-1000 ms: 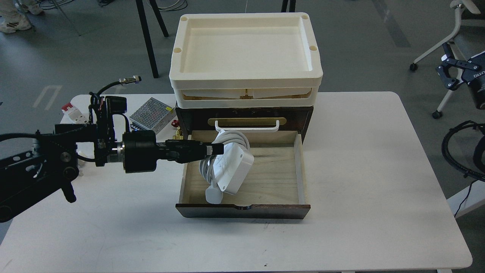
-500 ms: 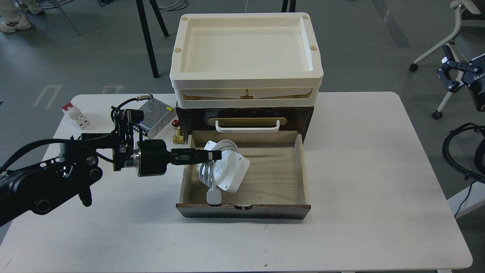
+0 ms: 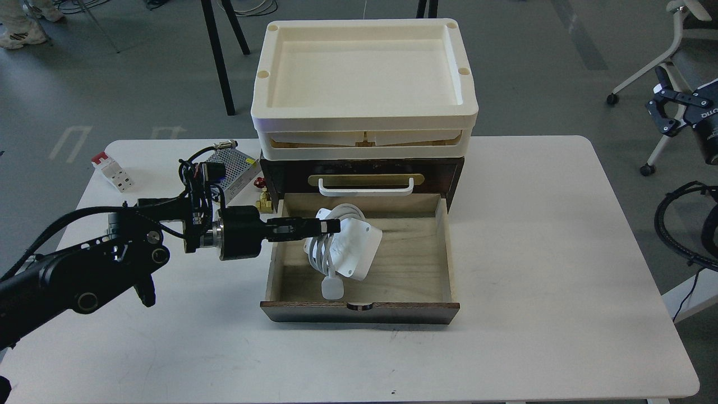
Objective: Put charging cable into cabinet
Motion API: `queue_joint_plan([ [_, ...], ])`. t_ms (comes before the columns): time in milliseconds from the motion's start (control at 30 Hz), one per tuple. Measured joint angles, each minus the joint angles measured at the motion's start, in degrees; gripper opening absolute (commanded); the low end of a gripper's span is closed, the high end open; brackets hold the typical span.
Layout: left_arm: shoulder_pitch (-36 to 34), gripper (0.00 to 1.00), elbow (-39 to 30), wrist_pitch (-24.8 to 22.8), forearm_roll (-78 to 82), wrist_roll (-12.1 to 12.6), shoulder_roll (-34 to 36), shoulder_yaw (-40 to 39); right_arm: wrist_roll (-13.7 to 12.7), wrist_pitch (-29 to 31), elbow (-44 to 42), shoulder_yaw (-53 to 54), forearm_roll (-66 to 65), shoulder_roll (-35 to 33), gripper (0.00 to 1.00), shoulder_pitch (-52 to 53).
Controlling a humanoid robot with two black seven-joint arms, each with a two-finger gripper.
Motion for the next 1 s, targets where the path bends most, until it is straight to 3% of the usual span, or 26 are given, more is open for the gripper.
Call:
queue_joint_plan([
  [67, 0.0, 0.87, 0.2, 0.0, -0.3, 0.0, -0.1, -0.3, 0.0, 0.0, 0.0, 0.0, 0.0, 0.0, 1.00, 0.0],
  [200, -0.2, 0.99, 0.3, 0.0, -2.2, 0.0, -0.2, -0.5, 0.0, 0.0, 0.0, 0.0, 0.0, 0.0, 1.00, 0.0],
  [400, -0.4, 0.99, -0.1, 0.0, -5.7, 0.0, 1.8, -0.7, 0.0, 0.0, 0.2, 0.1, 0.0, 0.1, 1.00, 0.0],
  [600, 0.4, 0.99, -2.0, 0.0, -10.6, 0.0, 11.6, -3.7, 0.0, 0.0, 0.3, 0.6, -0.1, 0.1, 1.00, 0.1],
  [800, 0.7, 0.99, 0.8, 0.0, -40.5, 0.0, 21.4, -7.0, 0.0, 0.0, 1.2, 0.4, -0.7, 0.9, 1.00, 0.7],
  [900, -0.4, 0.99, 5.3, 0.0, -58.5, 0.0, 21.6, -9.5, 0.0, 0.0, 2.0, 0.6, -0.7, 2.6, 1.00, 0.9],
  [1000, -3.1, 0.99, 11.2, 0.1, -74.7, 0.0, 17.4, -11.5, 0.0, 0.0, 1.8, 0.9, -0.7, 5.6, 1.00, 1.5],
])
